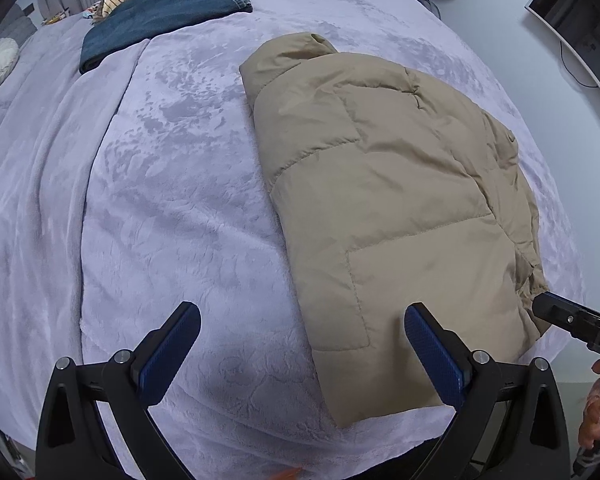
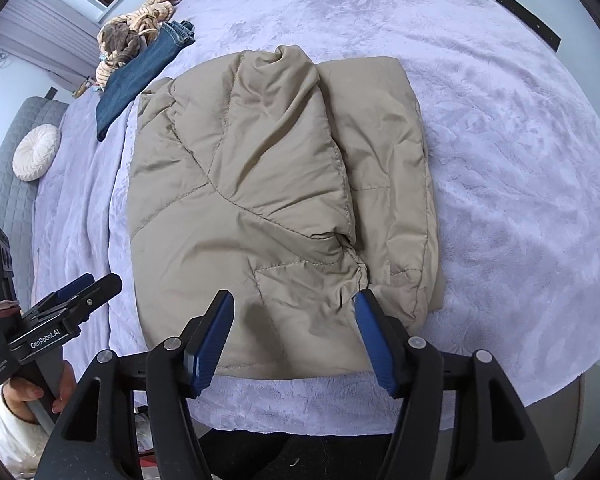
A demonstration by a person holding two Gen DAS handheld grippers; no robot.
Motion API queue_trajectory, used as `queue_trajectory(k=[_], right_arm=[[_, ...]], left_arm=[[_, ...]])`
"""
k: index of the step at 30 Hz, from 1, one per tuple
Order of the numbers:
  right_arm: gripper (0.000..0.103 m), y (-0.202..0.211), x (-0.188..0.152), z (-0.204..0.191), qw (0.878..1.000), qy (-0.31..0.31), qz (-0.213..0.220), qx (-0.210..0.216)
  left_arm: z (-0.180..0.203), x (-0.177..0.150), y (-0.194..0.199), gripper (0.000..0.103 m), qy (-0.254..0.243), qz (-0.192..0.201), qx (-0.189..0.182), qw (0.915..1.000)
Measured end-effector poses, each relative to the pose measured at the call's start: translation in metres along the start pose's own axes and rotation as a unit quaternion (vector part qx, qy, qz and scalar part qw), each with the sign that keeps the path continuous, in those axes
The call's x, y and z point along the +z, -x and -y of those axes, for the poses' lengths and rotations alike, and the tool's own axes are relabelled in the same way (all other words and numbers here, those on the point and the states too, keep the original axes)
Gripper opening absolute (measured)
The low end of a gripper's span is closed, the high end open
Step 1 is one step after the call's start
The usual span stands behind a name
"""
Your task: Fold large clothes
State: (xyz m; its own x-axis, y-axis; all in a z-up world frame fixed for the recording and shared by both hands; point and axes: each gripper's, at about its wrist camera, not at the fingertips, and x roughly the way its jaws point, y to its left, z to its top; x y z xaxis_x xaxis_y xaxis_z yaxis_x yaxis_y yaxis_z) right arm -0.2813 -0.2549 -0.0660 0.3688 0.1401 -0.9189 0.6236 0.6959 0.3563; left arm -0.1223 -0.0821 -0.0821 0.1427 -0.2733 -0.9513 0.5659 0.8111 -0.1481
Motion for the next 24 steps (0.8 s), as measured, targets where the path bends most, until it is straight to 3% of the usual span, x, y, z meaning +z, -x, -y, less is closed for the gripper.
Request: queue_trajectory(k=[18,24], right_arm=[[0.074,-0.013,0.087,0.037,0.998,0.042,-0.04,0.026],[0.079,-0.026,0.104,0.056,0.997,0.043,-0.053,0.034]], left_arm=[[0.018,0.045,-0.024,0.102,0.063,-0.014,0.018,0.9978],[0.028,0.047,-0.038,0.102,0.074,-0.026,0.004,0.9969]])
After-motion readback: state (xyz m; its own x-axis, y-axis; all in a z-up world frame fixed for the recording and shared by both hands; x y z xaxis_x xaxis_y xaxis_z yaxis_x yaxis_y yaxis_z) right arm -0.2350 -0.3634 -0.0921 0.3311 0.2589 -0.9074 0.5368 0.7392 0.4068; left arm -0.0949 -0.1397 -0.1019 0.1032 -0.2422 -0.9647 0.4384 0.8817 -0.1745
